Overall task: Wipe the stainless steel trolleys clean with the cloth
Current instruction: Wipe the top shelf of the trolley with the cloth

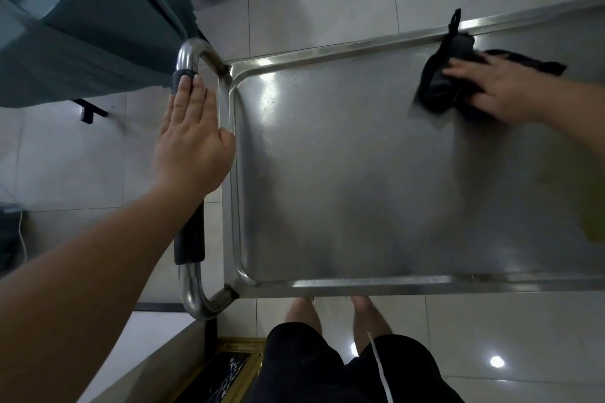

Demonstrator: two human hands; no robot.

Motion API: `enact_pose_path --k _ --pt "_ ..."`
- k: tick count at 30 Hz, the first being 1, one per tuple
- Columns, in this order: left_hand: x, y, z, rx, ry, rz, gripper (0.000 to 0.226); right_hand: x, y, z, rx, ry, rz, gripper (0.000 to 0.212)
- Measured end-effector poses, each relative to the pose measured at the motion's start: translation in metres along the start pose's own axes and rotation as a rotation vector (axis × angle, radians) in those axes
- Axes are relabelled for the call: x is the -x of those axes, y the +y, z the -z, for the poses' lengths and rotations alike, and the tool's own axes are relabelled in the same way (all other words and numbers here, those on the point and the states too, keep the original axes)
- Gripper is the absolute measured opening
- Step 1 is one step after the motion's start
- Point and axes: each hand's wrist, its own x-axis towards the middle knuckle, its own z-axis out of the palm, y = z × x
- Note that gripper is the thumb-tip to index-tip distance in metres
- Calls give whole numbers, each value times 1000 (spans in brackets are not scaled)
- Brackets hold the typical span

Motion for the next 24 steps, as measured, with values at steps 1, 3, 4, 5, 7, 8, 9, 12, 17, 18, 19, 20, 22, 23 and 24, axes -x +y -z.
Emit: enact_pose_path --k 1,3,4,5,7,8,9,12,17,18,19,20,22,23,24 --pt "0 1 1 1 -3 0 70 -10 0 8 -27 -7 -25 65" --pt "0 2 3 4 -7 5 70 -20 -3 17 -70 -22 -92 64" --pt "0 2 4 6 -10 8 70 -22 -5 17 -74 -18 -116 63" --pt "1 2 4 9 -14 9 70 -22 -8 15 -69 -4 -125 63" --pt "2 3 6 15 -21 8 69 -15 -16 9 -73 35 -127 63" --pt "2 4 7 17 -22 12 70 -7 -21 4 -86 56 -125 62" --pt "2 4 8 21 -26 15 70 4 -28 -3 -94 76 -121 61" --pt "2 5 11 36 -36 14 70 58 -50 -35 -103 120 -95 69" --pt "3 7 14 73 -54 18 67 189 -90 -111 -113 128 -74 66" --pt "3 7 15 76 -56 17 67 216 -98 -126 -100 124 -83 65" --pt "3 7 16 77 -58 15 67 239 -106 -141 -80 124 -99 66" --pt "3 7 16 77 -60 14 67 257 -115 -152 -63 131 -128 65" --pt "3 7 16 80 -57 15 66 271 -136 -167 -72 156 -244 66" --pt "3 6 16 84 -57 15 66 269 -151 -172 -88 168 -319 67" --pt "3 6 16 87 -56 15 66 263 -170 -175 -105 182 -383 68"
